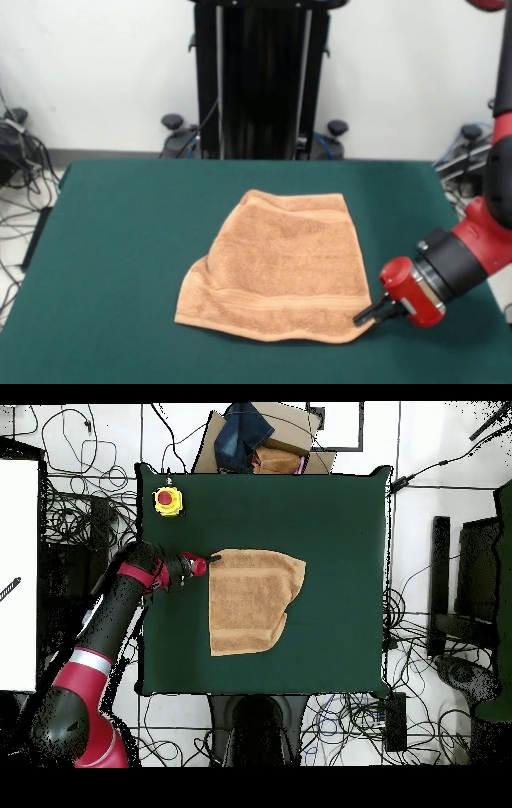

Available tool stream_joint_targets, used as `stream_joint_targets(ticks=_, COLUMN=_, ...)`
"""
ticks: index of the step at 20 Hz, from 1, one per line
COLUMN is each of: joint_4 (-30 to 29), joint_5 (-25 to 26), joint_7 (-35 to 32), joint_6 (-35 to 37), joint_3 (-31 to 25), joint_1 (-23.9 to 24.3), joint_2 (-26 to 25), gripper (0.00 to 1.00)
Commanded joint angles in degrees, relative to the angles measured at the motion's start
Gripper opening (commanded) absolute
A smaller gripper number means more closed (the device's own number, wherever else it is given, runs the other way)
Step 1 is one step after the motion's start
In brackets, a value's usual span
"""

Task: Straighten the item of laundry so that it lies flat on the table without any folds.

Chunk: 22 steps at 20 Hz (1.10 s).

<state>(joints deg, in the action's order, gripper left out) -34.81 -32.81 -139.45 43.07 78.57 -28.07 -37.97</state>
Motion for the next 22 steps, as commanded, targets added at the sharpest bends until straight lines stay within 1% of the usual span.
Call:
stream_joint_targets(ticks=1, joint_4=-3.7, joint_5=-1.2, joint_7=-15.8, joint_6=-5.2, joint_3=-7.8, joint_1=-0.1, joint_2=-2.2, gripper=0.0)
stream_joint_targets(ticks=4, joint_4=-7.2, joint_5=-0.5, joint_7=-14.1, joint_6=-8.2, joint_3=-11.4, joint_1=-1.8, joint_2=0.3, gripper=0.0)
stream_joint_targets(ticks=6, joint_4=-12.0, joint_5=0.4, joint_7=-10.5, joint_6=-11.2, joint_3=-16.9, joint_1=-3.5, joint_2=4.9, gripper=0.0)
stream_joint_targets(ticks=7, joint_4=-15.7, joint_5=1.0, joint_7=-8.3, joint_6=-13.1, joint_3=-20.4, joint_1=-4.5, joint_2=8.6, gripper=0.0)
stream_joint_targets(ticks=8, joint_4=-21.5, joint_5=1.9, joint_7=-4.6, joint_6=-15.5, joint_3=-25.3, joint_1=-5.6, joint_2=14.8, gripper=0.0)
stream_joint_targets(ticks=10, joint_4=-29.1, joint_5=3.9, joint_7=1.0, joint_6=-18.7, joint_3=-31.4, joint_1=-5.6, joint_2=23.8, gripper=0.0)
stream_joint_targets(ticks=12, joint_4=-34.2, joint_5=6.1, joint_7=5.2, joint_6=-20.3, joint_3=-35.5, joint_1=-4.6, joint_2=30.4, gripper=0.0)
stream_joint_targets(ticks=16, joint_4=-40.1, joint_5=10.8, joint_7=8.5, joint_6=-21.5, joint_3=-40.4, joint_1=-2.5, joint_2=38.9, gripper=0.0)
stream_joint_targets(ticks=22, joint_4=-47.2, joint_5=17.6, joint_7=9.3, joint_6=-21.5, joint_3=-45.6, joint_1=0.5, joint_2=49.5, gripper=0.0)
